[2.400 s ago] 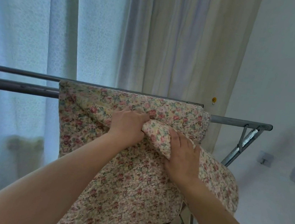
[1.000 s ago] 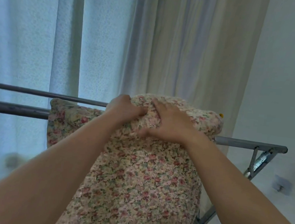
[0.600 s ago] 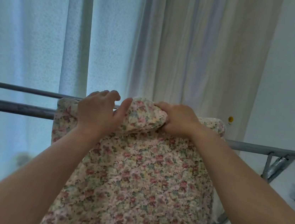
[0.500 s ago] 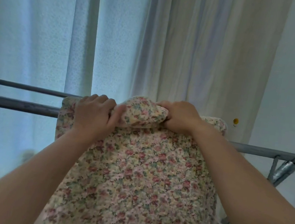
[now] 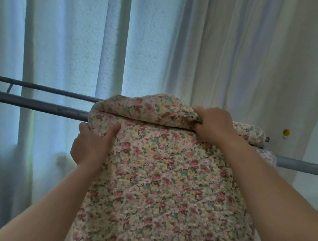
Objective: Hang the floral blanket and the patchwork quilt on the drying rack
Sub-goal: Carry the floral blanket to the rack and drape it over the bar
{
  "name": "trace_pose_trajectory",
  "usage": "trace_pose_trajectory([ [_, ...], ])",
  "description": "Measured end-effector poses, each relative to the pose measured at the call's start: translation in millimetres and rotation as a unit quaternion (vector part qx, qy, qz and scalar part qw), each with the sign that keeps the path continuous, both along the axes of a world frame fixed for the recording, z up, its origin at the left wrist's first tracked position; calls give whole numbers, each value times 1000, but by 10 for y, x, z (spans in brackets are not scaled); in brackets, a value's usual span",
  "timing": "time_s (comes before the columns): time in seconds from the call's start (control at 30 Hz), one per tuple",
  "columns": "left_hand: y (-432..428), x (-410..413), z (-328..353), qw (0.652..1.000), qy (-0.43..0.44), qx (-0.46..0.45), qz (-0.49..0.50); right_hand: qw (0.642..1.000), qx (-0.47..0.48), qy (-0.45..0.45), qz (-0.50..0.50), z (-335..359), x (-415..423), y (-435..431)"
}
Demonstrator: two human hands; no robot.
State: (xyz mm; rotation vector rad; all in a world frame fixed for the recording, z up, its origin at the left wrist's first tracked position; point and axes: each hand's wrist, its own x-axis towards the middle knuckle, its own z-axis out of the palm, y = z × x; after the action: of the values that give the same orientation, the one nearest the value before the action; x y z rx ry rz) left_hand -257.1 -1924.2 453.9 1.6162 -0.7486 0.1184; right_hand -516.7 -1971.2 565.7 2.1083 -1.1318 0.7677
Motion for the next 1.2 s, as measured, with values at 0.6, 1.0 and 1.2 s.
trace_pose_trajectory([
  [0.6,-159,232,-232,992,-124,-28,-4,950,-125,-268,-96,-797,-444,-108],
  [1.0,-159,315,-296,990,-139,-15,-6,743,-29,-669,3,-1322,-584,-64],
  [1.2,-187,222,-373,992,-126,-14,-21,800,-40,-597,-34,-1351,-790,-100],
])
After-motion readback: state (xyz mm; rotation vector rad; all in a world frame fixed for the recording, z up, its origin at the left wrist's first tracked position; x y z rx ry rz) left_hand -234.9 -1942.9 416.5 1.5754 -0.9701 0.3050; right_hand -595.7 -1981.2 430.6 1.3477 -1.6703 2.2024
